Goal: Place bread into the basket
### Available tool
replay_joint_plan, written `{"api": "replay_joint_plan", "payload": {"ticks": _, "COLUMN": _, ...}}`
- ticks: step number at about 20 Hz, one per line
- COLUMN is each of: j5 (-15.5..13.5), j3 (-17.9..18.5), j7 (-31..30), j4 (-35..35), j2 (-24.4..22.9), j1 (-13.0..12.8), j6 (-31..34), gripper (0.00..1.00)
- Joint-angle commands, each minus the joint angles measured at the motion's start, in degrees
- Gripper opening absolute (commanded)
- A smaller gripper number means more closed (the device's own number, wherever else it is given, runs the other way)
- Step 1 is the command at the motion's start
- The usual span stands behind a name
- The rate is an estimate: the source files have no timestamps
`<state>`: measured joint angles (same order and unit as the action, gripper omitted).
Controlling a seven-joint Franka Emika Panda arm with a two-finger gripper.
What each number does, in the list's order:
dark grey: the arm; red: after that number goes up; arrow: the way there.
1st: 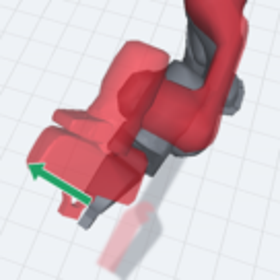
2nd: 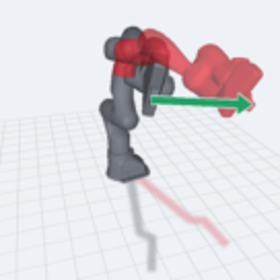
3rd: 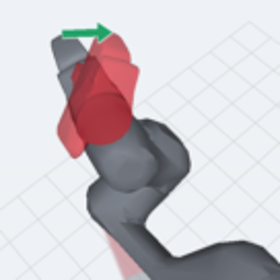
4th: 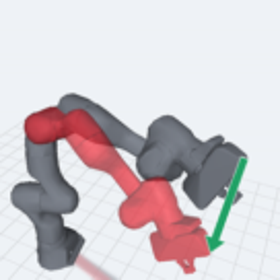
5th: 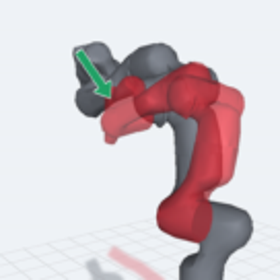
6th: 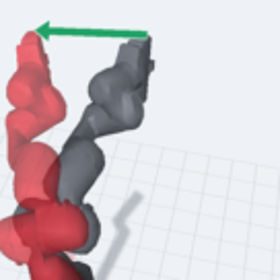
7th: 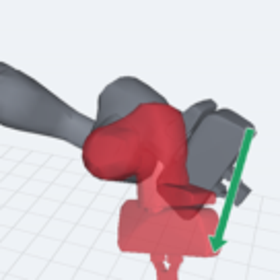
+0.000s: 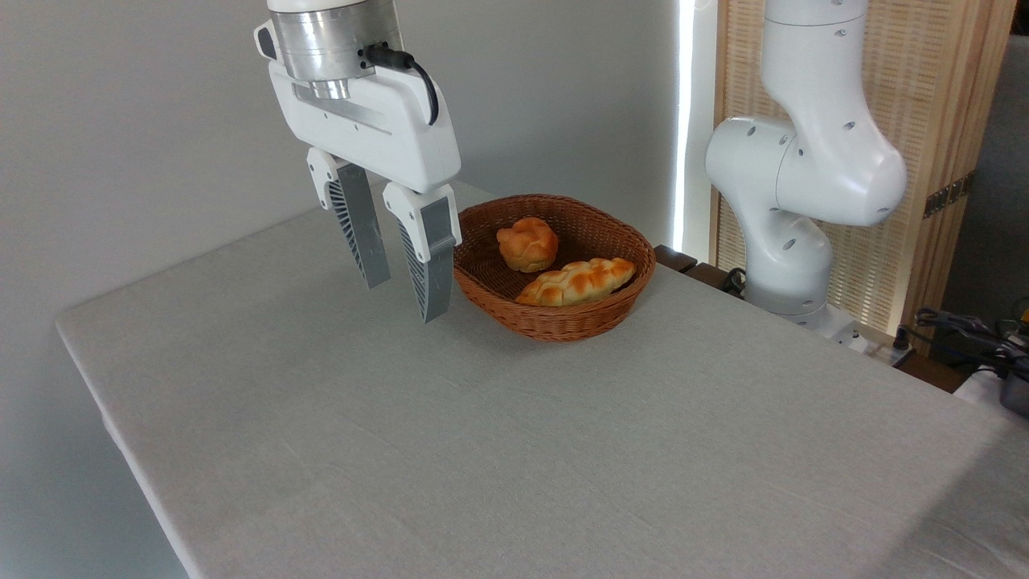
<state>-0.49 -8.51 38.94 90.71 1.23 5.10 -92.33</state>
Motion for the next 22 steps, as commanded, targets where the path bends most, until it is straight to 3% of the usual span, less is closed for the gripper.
{"api": "replay_joint_plan", "payload": {"ticks": 1, "j5": -1.09, "j3": 2.26, "j7": -0.18, "j4": -0.71, "j2": -0.26, "j1": 0.18, "j6": 1.37, "gripper": 1.0}}
{"api": "replay_joint_plan", "payload": {"ticks": 4, "j5": -1.09, "j3": 4.37, "j7": -0.09, "j4": -0.8, "j2": -0.35, "j1": 0.17, "j6": 1.01, "gripper": 1.0}}
{"api": "replay_joint_plan", "payload": {"ticks": 11, "j5": -1.18, "j3": 4.64, "j7": 0.0, "j4": -0.53, "j2": -1.14, "j1": 0.09, "j6": 0.49, "gripper": 1.0}}
{"api": "replay_joint_plan", "payload": {"ticks": 15, "j5": -3.73, "j3": 4.64, "j7": 3.68, "j4": 5.86, "j2": -5.17, "j1": 0.61, "j6": -4.24, "gripper": 1.0}}
{"api": "replay_joint_plan", "payload": {"ticks": 22, "j5": -3.56, "j3": 4.29, "j7": 3.86, "j4": 5.71, "j2": -4.83, "j1": 0.7, "j6": -3.64, "gripper": 1.0}}
